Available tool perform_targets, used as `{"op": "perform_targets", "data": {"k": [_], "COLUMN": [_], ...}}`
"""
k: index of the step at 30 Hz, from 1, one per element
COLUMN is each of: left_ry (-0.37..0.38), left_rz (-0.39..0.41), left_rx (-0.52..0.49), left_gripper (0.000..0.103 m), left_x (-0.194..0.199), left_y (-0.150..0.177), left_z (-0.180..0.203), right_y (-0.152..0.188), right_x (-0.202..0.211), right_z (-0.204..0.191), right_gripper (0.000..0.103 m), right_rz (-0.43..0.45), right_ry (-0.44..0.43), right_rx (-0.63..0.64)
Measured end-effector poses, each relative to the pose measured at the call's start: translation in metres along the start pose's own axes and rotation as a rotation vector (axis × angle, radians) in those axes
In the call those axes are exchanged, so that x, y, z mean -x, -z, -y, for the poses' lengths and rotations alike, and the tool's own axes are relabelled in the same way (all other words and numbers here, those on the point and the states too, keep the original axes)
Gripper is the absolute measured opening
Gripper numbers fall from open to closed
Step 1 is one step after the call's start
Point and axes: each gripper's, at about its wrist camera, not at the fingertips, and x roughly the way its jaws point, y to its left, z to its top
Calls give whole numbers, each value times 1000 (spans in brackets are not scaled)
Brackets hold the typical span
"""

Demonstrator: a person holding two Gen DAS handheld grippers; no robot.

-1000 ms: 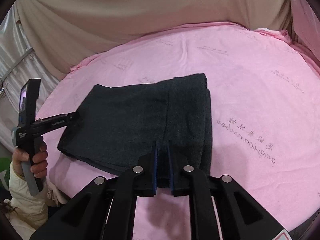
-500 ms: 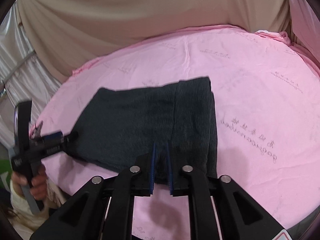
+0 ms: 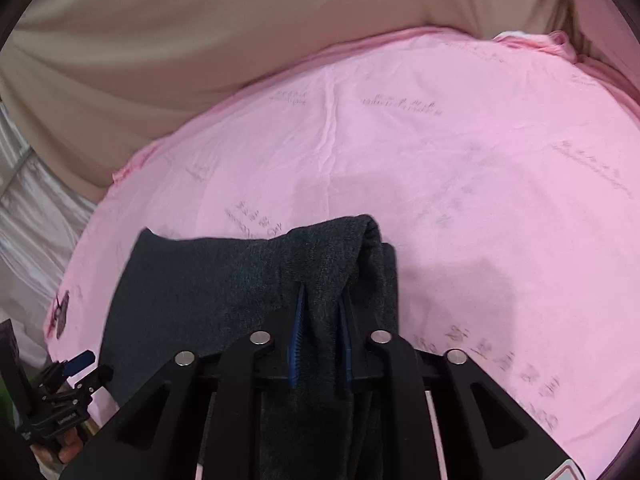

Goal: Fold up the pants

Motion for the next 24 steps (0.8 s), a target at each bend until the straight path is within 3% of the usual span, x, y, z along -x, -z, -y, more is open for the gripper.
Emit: {"op": "perform_targets", "data": {"k": [1, 2, 6, 9, 11, 13, 14, 15, 16, 17, 18, 20, 24], "left_ry": [20, 33, 77, 187, 250, 282, 291, 308, 314, 306, 290, 253, 292], "left_rz": [17, 31, 5, -96, -149, -112, -114, -101, -99, -93, -102, -110, -137], "left_rx": [21, 40, 92, 155, 203, 189, 177, 166, 153, 142, 132, 142, 119], "left_gripper": [76, 86, 89, 89, 92, 96, 96, 92, 89, 60, 45, 20, 15], "left_x": [8, 13, 3, -31, -53, -58, -60, -62, -64, -64, -66, -59, -29], "left_y": [-3, -6, -19, -18, -14, -15, -15, -16, -17, -19, -21, -27, -26], "left_z": [-6, -11, -26, -29, -30, -24, -21, -17, -13, -10, -6, -9, -14], "right_y": [4, 11, 39, 61, 71, 71, 70, 68, 67, 65, 62, 56, 62], "right_x": [10, 20, 21, 10, 9, 8, 6, 3, 0, -5, -7, 7, 45], "right_z": [-6, -4, -2, 4, 10, 13, 14, 13, 11, 9, 8, 8, 1], "right_gripper": [51, 56, 66, 69, 72, 82, 82, 83, 67, 57, 37, 30, 27], "right_rz": [6, 11, -57, -132, -109, -105, -106, -109, -104, -108, -110, -83, -74], "right_ry": [3, 7, -1, -51, -93, -148, -179, -199, -219, -199, -196, -242, -267], "right_rx": [-1, -1, -39, -72, -102, -130, -142, -138, -129, -123, -125, -144, -129]}}
